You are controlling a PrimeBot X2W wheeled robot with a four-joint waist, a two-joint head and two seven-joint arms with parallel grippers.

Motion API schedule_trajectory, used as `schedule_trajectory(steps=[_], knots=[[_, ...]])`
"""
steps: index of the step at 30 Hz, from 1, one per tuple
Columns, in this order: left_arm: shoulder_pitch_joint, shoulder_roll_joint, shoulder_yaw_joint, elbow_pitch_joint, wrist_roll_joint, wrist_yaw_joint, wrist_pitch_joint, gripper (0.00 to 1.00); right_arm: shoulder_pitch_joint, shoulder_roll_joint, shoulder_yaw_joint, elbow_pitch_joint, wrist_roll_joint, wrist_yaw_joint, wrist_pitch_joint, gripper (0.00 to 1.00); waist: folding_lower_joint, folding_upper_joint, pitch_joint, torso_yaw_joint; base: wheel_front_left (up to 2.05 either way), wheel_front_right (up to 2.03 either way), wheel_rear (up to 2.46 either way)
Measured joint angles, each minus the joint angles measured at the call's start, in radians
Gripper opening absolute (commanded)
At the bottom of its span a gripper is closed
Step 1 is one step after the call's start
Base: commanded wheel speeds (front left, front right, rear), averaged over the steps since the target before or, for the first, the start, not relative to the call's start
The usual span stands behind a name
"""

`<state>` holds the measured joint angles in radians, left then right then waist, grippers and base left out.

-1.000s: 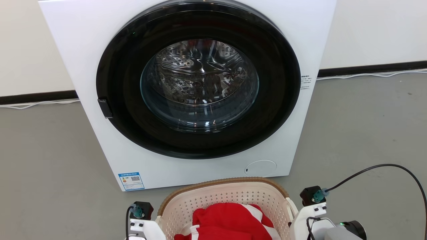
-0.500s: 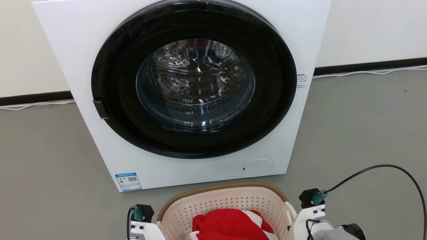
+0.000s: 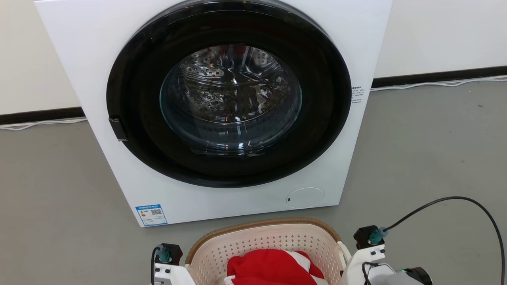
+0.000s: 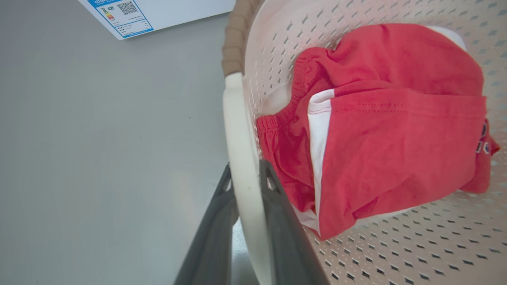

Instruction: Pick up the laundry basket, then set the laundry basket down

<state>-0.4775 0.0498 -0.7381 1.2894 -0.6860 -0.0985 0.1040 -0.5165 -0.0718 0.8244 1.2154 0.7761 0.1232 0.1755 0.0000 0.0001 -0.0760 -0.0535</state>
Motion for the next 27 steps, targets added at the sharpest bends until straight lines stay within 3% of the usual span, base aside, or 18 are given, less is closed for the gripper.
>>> schedule_trajectory(steps=[27], knots=[[-0.002,0.003,-0.034,0.011,-0.037,0.000,-0.012,0.00,-0.021,-0.001,0.081,0.006,0.069,0.000,-0.027,0.00,0.0000,0.0000,0.012,-0.002,0.00,0.00,0.00]])
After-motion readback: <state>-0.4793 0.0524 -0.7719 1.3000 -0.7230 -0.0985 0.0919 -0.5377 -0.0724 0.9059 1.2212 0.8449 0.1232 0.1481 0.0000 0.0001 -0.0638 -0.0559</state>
